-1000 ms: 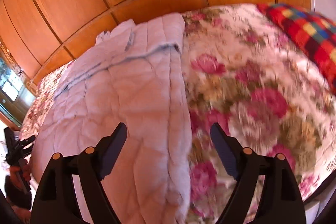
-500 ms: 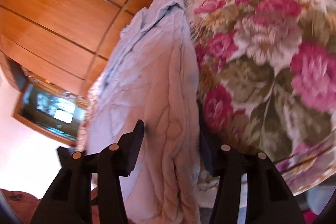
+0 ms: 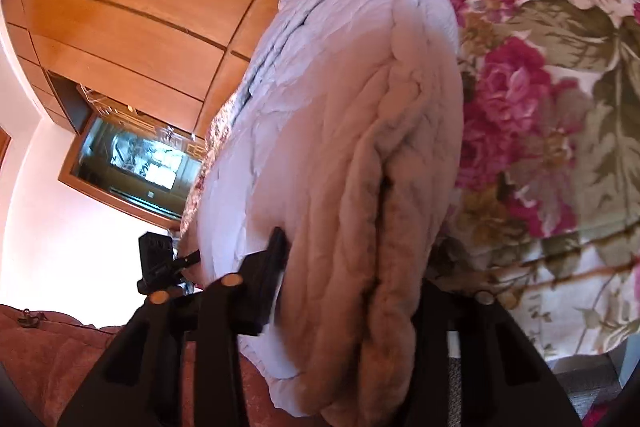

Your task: Fold small clothes

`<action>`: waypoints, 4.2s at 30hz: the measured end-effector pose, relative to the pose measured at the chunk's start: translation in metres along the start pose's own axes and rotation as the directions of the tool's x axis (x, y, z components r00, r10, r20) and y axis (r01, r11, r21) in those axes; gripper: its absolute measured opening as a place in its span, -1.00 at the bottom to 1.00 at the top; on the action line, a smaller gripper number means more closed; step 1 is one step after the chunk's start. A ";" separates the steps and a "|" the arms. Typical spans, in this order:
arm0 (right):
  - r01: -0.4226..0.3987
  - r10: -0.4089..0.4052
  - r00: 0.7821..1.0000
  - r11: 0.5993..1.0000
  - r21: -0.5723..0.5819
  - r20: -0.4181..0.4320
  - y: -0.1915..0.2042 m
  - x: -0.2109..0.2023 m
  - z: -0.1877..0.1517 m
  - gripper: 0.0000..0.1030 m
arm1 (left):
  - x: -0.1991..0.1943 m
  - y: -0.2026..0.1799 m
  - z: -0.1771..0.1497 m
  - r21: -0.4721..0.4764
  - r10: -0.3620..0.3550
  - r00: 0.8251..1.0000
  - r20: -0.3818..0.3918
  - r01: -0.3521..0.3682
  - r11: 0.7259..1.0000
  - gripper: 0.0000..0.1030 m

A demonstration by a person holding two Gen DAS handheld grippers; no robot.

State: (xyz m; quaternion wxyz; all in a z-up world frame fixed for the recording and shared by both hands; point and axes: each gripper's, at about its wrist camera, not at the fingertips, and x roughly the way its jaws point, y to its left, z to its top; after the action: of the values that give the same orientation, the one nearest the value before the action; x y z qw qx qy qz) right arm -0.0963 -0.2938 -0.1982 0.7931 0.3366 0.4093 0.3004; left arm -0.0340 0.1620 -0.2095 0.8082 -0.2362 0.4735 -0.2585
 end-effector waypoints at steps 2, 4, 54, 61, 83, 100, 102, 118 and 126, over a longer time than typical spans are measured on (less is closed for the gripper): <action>-0.019 0.019 1.000 1.000 0.007 0.000 0.000 0.000 0.001 -0.53 | 0.002 -0.001 0.000 0.003 -0.016 1.000 -0.012 0.016 1.000 -0.41; -0.044 0.044 0.999 0.999 0.021 0.010 0.002 -0.003 0.003 -0.60 | 0.002 -0.003 0.001 0.000 -0.035 0.999 -0.015 0.035 0.999 -0.52; -0.411 0.348 0.883 0.898 0.161 0.315 0.018 -0.050 0.140 -0.49 | -0.054 -0.014 0.127 -0.196 -0.492 0.833 0.254 0.542 0.817 -0.77; -0.375 0.286 0.906 0.883 0.280 0.313 -0.009 -0.018 0.176 -0.17 | -0.011 0.010 0.167 -0.294 -0.431 0.871 0.236 0.487 0.822 -0.72; -0.197 0.114 0.892 0.969 0.151 0.437 0.005 -0.046 0.233 0.77 | -0.006 0.016 0.224 -0.197 -0.050 0.945 0.322 0.118 0.973 0.39; 0.599 -0.557 0.799 0.708 -0.373 0.226 0.063 0.069 0.246 -0.52 | 0.049 -0.010 0.221 0.100 0.240 0.949 0.206 -0.264 0.959 -0.34; 0.618 -0.561 0.785 0.689 -0.379 0.262 0.068 0.065 0.241 -0.62 | 0.048 -0.009 0.219 0.100 0.242 0.947 0.213 -0.267 0.958 -0.64; 0.634 -0.527 0.757 0.735 -0.239 0.387 0.089 0.054 0.270 -0.75 | 0.006 -0.069 0.235 0.077 0.303 0.810 0.502 -0.391 0.917 -0.91; 0.683 -0.590 0.709 0.711 -0.169 0.386 0.054 0.080 0.280 -0.74 | 0.066 -0.060 0.255 0.058 0.455 0.745 0.487 -0.548 0.835 -0.91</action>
State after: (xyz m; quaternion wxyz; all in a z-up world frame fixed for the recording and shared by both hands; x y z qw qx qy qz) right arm 0.1695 -0.2820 -0.0688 0.9419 0.0903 0.3236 0.0075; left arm 0.2084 0.1090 -0.1022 0.9544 -0.0718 0.2896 -0.0137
